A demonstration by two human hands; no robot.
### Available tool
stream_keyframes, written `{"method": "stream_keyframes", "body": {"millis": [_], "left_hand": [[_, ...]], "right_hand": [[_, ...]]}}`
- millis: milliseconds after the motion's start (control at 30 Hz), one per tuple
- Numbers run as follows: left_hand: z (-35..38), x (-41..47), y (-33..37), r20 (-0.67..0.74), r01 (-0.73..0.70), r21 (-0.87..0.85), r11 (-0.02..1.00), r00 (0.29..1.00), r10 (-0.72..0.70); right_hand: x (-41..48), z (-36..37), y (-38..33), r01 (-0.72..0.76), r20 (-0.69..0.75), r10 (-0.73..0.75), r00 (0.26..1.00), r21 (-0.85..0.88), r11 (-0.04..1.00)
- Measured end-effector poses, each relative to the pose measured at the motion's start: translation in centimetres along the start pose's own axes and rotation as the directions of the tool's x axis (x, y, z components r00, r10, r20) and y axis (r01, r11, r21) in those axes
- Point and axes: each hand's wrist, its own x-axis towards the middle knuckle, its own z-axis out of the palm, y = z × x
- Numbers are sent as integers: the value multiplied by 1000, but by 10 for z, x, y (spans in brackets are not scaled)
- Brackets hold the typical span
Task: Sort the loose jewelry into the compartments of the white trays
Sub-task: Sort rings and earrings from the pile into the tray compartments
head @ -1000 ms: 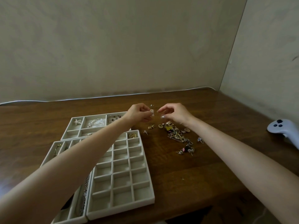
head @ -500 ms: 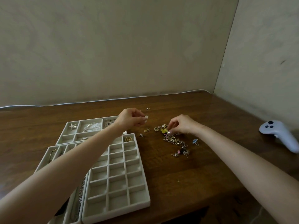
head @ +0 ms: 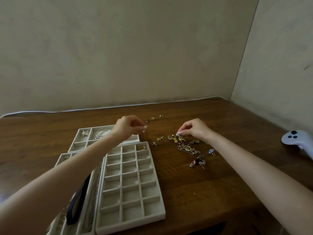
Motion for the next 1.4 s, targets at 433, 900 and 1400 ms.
{"method": "stream_keyframes", "body": {"millis": [433,900,1400], "left_hand": [[-141,-33,-74,-419,287,335,897,898,-131],[-136,-13,-100,-266,346,655,672,938,-223],[-84,-16,-32,-282,105,600,793,955,87]], "right_hand": [[17,71,-79,292,-30,-304,952,-197,936],[17,96,-103,367,-29,-369,929,-56,929],[11,63,-76,272,-65,-279,958,-101,957]]}}
